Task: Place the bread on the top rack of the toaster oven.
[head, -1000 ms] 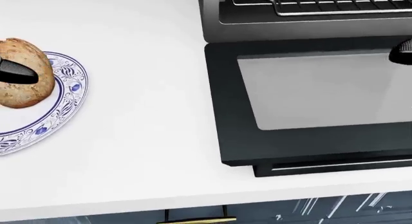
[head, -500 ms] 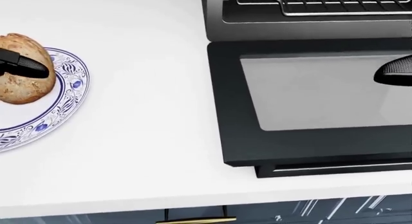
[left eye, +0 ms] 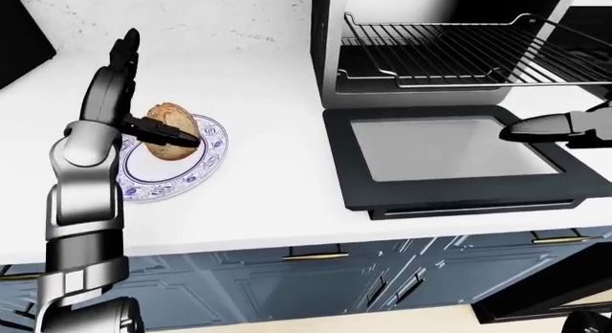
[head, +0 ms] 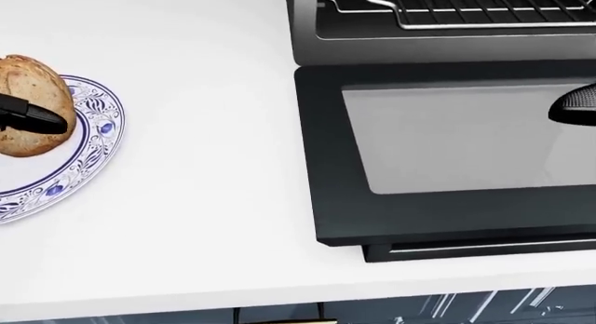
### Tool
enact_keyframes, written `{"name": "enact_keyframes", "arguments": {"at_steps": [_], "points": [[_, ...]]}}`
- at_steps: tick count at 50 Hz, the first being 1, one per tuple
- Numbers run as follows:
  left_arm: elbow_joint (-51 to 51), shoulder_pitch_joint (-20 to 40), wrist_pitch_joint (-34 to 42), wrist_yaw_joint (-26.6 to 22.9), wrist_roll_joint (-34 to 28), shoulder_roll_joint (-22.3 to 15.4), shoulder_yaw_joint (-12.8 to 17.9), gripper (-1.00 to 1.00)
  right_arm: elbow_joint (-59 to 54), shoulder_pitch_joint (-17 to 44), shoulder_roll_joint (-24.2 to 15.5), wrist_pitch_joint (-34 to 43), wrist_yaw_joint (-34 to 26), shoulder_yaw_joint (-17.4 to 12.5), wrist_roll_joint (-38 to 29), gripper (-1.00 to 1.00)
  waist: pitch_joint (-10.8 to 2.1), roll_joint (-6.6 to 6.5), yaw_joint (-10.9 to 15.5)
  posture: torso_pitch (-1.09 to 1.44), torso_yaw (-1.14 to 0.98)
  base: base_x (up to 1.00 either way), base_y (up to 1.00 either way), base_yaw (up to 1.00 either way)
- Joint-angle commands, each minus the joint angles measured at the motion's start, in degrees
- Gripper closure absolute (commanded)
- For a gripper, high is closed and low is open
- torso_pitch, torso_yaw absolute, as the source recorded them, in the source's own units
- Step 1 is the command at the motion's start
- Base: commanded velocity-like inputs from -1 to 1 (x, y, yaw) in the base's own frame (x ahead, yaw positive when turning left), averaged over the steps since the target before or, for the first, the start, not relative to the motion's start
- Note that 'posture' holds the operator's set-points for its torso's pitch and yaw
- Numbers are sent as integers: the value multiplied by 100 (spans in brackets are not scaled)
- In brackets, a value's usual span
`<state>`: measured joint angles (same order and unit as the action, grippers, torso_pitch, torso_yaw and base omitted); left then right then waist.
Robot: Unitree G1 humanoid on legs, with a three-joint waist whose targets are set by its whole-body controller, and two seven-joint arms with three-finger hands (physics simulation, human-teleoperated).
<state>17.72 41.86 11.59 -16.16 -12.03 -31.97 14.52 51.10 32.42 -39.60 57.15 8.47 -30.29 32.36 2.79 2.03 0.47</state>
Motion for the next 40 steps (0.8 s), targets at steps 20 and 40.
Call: {"name": "enact_keyframes", "arguments": {"at_steps": [20, 40], "points": [[-140, -120, -266, 46, 21, -91, 142, -100, 46, -285, -185, -274, 103, -432, 122, -100, -138, 5, 17, 0, 0, 0, 0, 0], [85, -167, -381, 19, -33, -2, 86, -100, 119, -400, -111, -310, 115, -452, 120, -100, -161, 21, 27, 0, 0, 0, 0, 0]]}}
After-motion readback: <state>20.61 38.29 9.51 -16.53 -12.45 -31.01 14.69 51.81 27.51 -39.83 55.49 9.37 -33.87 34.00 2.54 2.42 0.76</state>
